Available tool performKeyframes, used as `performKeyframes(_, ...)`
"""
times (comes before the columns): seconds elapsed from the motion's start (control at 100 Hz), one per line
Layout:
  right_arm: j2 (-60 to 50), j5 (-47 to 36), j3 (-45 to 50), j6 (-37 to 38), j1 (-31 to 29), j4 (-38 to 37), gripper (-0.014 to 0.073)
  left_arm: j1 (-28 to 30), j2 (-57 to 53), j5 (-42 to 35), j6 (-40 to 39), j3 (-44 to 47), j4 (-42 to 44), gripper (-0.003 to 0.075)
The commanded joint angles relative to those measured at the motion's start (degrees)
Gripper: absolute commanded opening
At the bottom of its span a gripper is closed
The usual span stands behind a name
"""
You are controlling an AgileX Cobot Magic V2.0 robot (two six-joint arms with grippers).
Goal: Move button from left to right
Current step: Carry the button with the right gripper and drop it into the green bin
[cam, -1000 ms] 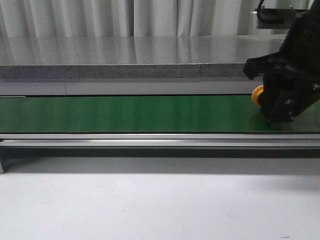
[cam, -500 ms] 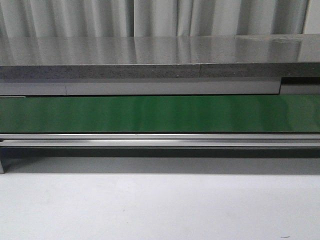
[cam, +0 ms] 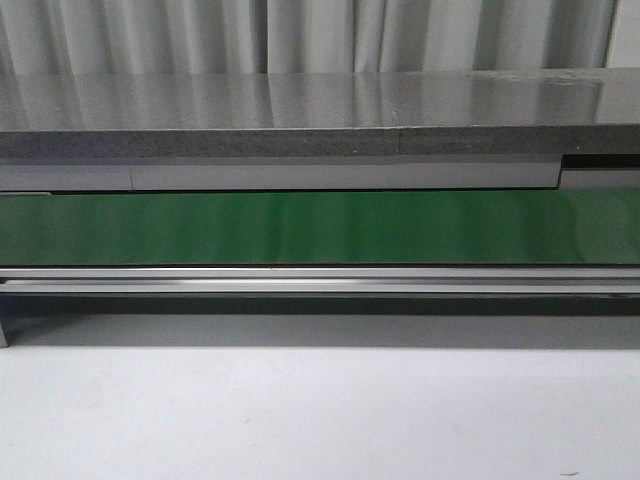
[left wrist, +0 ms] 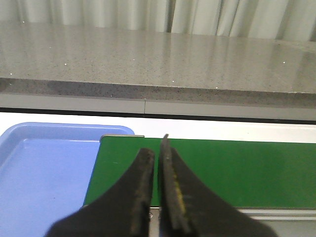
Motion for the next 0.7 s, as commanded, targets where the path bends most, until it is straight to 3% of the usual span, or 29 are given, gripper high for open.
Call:
performKeyframes(0.0,0.7,-3.0,-2.0,-0.3,-0.5,-1.4,0.012,-0.5,0.3,-4.1,-0.3,-1.5,-0.6,0.0005)
performKeyframes(0.37,7.9,-3.3,-2.0,-0.3,-0.6,-3.3,0.0131,-0.5,0.3,-4.1,-0.3,-1.5,-0.6,0.0005)
performKeyframes(0.69,8.0,-3.4,-2.0,-0.3,-1.4,-3.3,0.0432,-0.5,0.3,-4.1,-0.3,-1.5,-0.6,0.0005)
